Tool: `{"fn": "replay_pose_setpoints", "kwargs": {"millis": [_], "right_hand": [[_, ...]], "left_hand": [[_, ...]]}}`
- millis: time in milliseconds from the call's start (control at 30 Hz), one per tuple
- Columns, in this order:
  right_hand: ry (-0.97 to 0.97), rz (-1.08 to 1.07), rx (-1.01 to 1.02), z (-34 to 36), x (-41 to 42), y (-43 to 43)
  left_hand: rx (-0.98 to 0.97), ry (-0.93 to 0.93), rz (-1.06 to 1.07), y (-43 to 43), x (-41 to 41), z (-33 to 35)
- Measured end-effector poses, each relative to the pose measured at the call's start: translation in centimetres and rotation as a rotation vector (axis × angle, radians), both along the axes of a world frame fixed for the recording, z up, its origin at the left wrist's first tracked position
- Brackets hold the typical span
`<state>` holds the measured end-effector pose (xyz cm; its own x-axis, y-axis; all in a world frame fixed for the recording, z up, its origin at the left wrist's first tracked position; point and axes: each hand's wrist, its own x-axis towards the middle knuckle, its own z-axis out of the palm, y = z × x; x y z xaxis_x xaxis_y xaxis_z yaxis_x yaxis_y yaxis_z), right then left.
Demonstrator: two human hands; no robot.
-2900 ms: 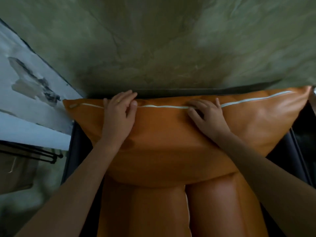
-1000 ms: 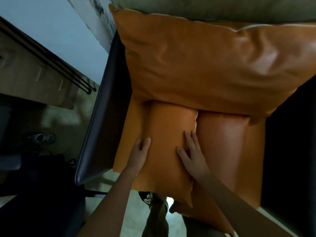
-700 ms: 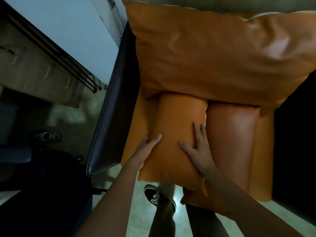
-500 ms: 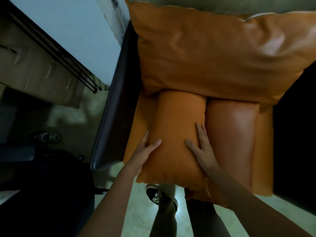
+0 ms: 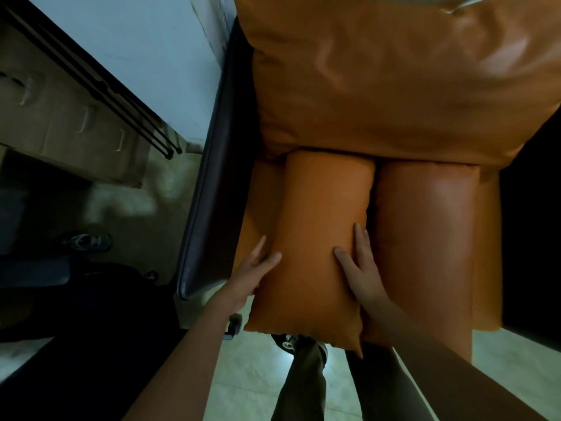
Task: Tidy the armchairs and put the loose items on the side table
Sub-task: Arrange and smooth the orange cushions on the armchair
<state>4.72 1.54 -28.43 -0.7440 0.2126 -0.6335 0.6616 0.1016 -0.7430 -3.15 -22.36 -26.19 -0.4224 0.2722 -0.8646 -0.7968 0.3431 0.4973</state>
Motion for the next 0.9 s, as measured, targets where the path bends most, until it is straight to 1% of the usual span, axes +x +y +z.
{"fn": "replay_pose_setpoints", "kwargs": {"millis": [67, 133, 200, 333, 433, 533, 667, 733, 800, 900], "right_hand": [[-0.02, 0.007, 0.014, -0.8, -0.4, -0.1], [-0.02, 0.003, 0.018, -1.3, -1.1, -0.2], [-0.013, -0.012, 0.015, -1.8, -2.0, -0.3], [0.011, -0.078, 0.025, -2.3, -3.5, -0.8], [0.022, -0.128, -0.006, -2.6, -3.5, -0.6], [0.014, -0.198, -0.104, -2.1, -3.0, -1.1], [0.038, -0.281, -0.241, -0.8, -2.9, -2.7], [0.065, -0.269, -0.281, -0.4, -4.2, -3.4], [0.082, -0.233, -0.289, -0.4, -6.0, -4.2], [0.05, -0.168, -0.282, -1.1, -8.5, -5.4]], "left_hand": [[-0.012, -0.049, -0.06, 0.2, -0.4, -1.6], [-0.025, -0.053, -0.072, 0.6, -1.0, -2.8], [-0.021, -0.045, -0.038, 0.9, -1.7, -4.0], [0.031, -0.02, 0.105, 1.2, -3.3, -6.2], [0.079, 0.023, 0.066, 1.7, -3.9, -5.5], [0.072, 0.106, 0.057, 1.2, -2.7, -3.5], [-0.129, 0.317, -0.059, 0.1, -1.2, 0.1], [-0.189, 0.421, -0.073, -0.7, -1.0, 1.6], [-0.207, 0.515, -0.045, -1.6, -1.2, 2.7], [-0.221, 0.6, -0.05, -2.7, -2.5, 2.6]]}}
